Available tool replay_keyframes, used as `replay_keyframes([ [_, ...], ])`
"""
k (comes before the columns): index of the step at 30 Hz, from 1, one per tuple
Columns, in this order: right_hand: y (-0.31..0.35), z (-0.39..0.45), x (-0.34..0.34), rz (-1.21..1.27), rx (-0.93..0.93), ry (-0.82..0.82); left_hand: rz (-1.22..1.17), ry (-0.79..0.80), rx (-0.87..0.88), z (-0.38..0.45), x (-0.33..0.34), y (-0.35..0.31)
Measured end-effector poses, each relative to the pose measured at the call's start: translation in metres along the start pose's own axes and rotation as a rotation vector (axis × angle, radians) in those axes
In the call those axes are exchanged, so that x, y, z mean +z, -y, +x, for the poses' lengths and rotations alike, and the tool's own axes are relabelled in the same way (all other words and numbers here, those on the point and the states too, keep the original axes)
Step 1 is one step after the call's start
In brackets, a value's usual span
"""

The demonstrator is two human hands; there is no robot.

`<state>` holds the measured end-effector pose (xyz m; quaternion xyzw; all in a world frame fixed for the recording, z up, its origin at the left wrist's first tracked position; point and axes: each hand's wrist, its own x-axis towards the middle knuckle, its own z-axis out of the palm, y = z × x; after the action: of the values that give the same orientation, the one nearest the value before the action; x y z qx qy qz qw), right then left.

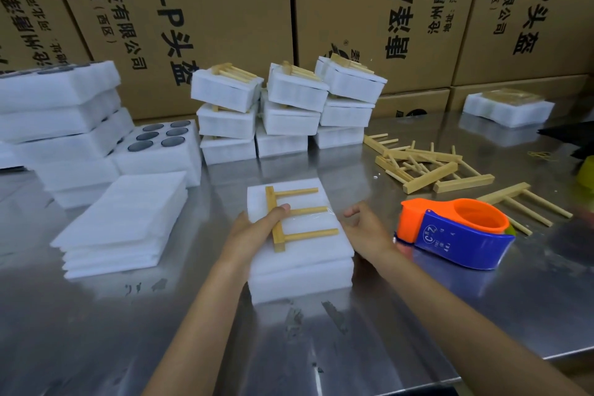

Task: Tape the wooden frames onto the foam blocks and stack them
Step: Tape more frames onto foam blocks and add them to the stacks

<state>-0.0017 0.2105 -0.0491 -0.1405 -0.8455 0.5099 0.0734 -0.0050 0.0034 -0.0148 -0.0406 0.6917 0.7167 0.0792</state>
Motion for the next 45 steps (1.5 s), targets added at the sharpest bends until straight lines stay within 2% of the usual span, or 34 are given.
replay_keyframes([
  [8,0.009,-0.011,-0.003,0.209,-0.014,-0.018,-0.040,-0.048,0.285,-0.019,-0.003,0.003],
  [16,0.011,-0.027,0.003,0.485,0.121,0.034,-0.147,-0.078,0.418,-0.027,-0.006,0.010],
  [24,0.020,-0.031,0.000,0.586,0.192,0.227,-0.163,-0.084,0.513,-0.031,-0.006,0.016],
  [27,0.024,-0.035,0.004,0.689,0.254,0.261,-0.131,-0.052,0.523,-0.033,-0.005,0.016],
  [34,0.028,-0.039,0.009,0.843,0.262,0.372,-0.096,0.016,0.452,-0.032,-0.007,0.014],
  [45,0.023,-0.030,0.020,0.873,0.247,0.343,-0.075,0.008,0.349,-0.025,-0.008,0.015],
])
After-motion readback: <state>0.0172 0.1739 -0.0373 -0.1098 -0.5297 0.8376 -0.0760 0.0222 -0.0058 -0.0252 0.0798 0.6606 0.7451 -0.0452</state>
